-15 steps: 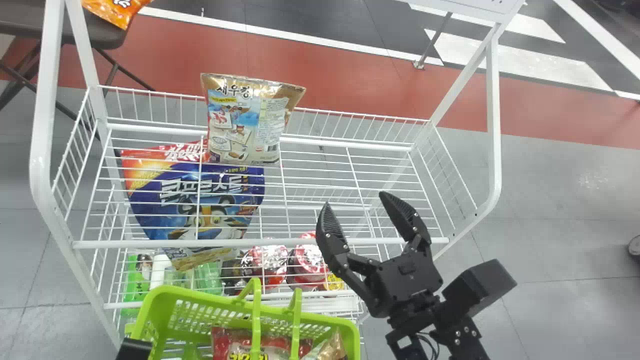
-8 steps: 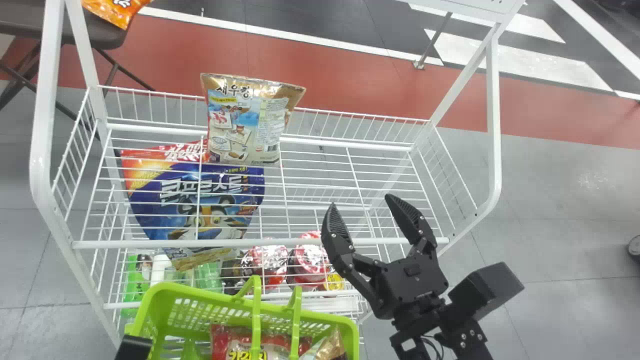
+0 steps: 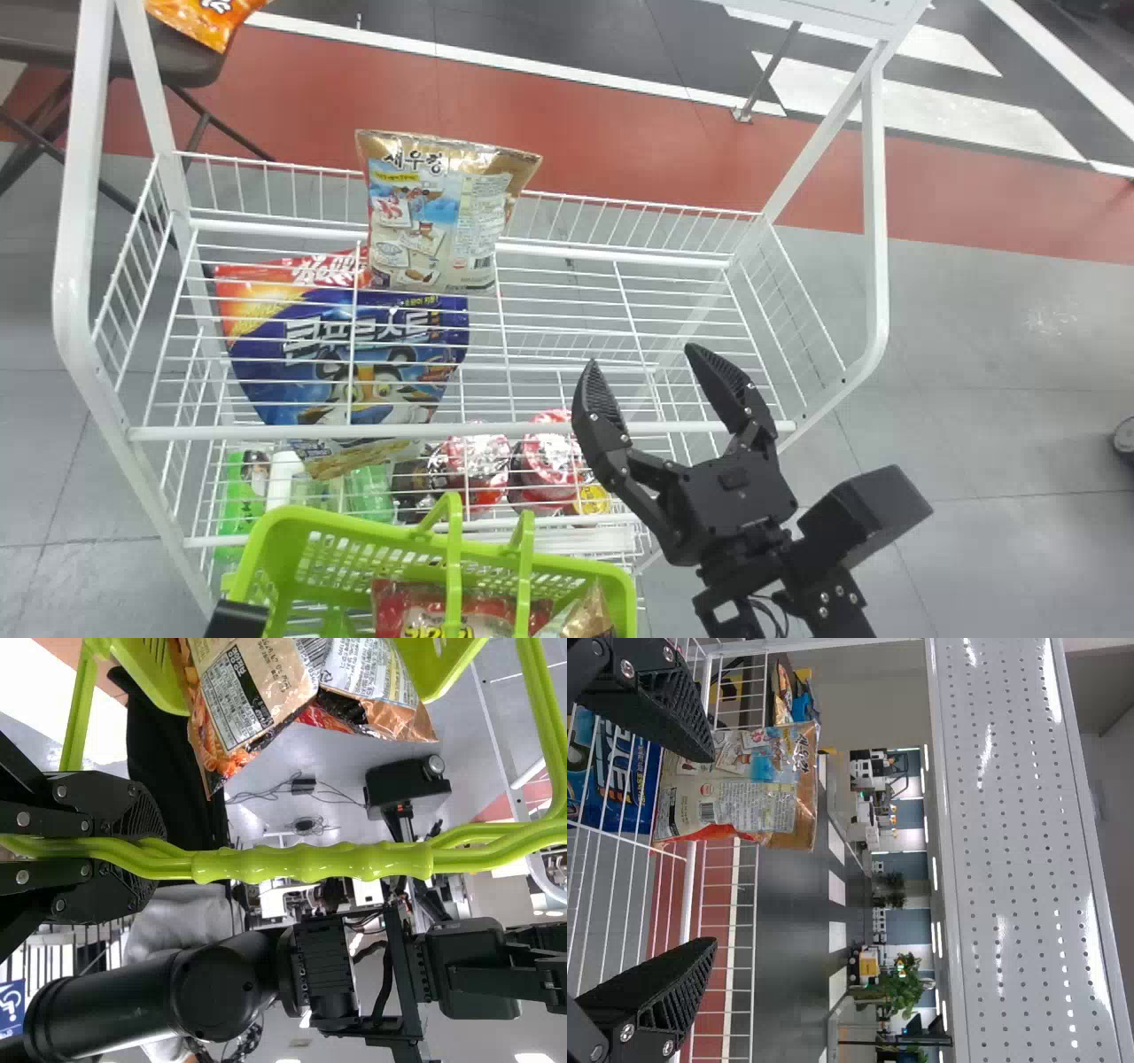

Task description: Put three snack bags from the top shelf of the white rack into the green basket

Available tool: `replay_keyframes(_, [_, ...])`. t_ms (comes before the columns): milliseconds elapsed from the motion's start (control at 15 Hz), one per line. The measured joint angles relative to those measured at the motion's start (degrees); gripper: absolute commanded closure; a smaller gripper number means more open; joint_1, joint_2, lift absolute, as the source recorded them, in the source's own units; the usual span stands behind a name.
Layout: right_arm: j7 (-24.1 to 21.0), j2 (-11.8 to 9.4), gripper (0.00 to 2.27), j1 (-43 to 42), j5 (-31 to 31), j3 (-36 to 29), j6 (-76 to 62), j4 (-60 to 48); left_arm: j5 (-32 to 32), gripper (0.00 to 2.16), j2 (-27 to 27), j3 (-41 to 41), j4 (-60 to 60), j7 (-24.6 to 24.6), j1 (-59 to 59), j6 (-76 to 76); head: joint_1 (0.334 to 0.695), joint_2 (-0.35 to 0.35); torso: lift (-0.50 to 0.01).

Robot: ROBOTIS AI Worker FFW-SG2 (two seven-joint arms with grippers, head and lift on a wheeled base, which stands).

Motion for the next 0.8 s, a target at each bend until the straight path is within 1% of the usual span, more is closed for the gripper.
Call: replay_keyframes(800, [0.0, 0.0, 0.08, 1.4, -0.4, 0.0, -2.2, -0.9, -0.1, 2.12, 0.0, 0.0, -1.2, 0.2, 1.2, 0.0, 0.695, -0.350, 0.000])
